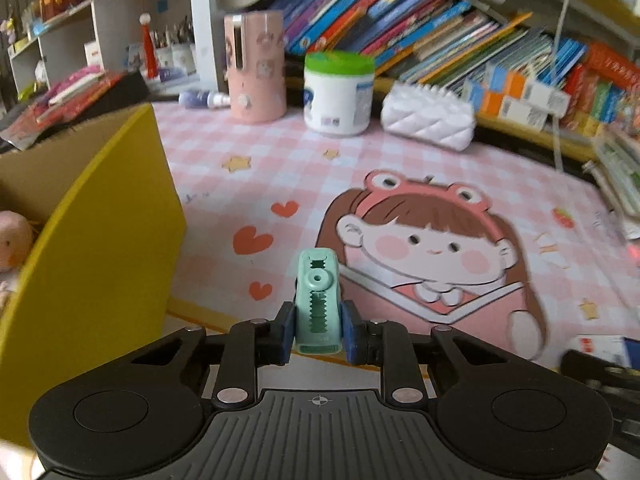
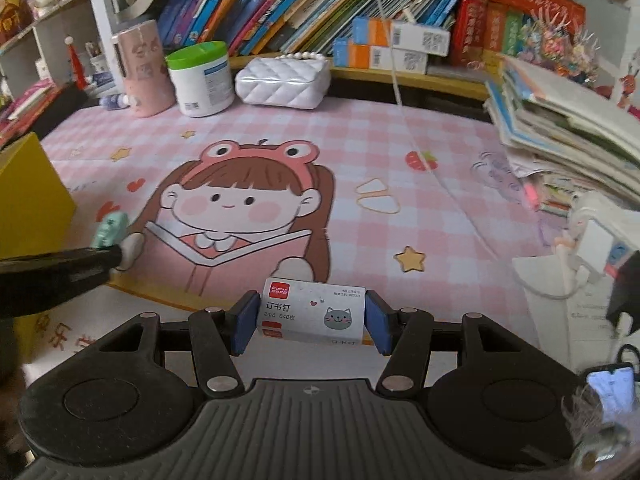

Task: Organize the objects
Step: 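Lift and carry the stapler and staple box toward the yellow box with both grippers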

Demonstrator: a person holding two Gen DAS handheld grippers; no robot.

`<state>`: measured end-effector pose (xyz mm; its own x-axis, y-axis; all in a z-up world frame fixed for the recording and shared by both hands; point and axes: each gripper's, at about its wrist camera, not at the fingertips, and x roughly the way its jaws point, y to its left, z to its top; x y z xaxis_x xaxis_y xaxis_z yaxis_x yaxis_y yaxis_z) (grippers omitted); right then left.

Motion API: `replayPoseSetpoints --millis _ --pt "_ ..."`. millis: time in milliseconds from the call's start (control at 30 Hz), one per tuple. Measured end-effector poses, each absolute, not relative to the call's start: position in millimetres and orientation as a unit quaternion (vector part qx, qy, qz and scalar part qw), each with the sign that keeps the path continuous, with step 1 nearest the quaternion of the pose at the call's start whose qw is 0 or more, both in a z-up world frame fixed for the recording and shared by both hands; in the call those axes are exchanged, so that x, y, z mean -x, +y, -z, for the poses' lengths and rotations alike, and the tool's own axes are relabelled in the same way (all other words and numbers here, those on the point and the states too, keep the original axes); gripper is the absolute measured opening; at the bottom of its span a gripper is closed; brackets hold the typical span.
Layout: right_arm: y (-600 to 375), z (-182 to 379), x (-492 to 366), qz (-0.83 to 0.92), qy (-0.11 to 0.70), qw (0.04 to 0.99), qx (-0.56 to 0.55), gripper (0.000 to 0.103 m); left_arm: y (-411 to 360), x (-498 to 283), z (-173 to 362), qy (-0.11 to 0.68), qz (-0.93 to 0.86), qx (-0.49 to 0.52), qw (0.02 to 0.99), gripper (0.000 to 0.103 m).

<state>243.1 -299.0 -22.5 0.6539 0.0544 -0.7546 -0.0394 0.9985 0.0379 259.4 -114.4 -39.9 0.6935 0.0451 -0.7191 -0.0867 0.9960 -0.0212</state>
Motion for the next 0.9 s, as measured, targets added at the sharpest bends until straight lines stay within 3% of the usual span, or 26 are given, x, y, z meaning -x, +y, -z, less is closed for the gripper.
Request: replayPoseSetpoints --millis 400,900 --pt "-268.7 24.0 -214.1 0.012 0.399 0.915 0.059 0.054 -115.7 -192.5 18.3 0.375 -0.032 0.005 0.926 0.023" --pt "-204.7 10.4 -147.1 0.019 0.383 0.919 0.092 0.054 -62.1 -121.0 8.8 0.365 -0.032 -0.008 0.930 0.023"
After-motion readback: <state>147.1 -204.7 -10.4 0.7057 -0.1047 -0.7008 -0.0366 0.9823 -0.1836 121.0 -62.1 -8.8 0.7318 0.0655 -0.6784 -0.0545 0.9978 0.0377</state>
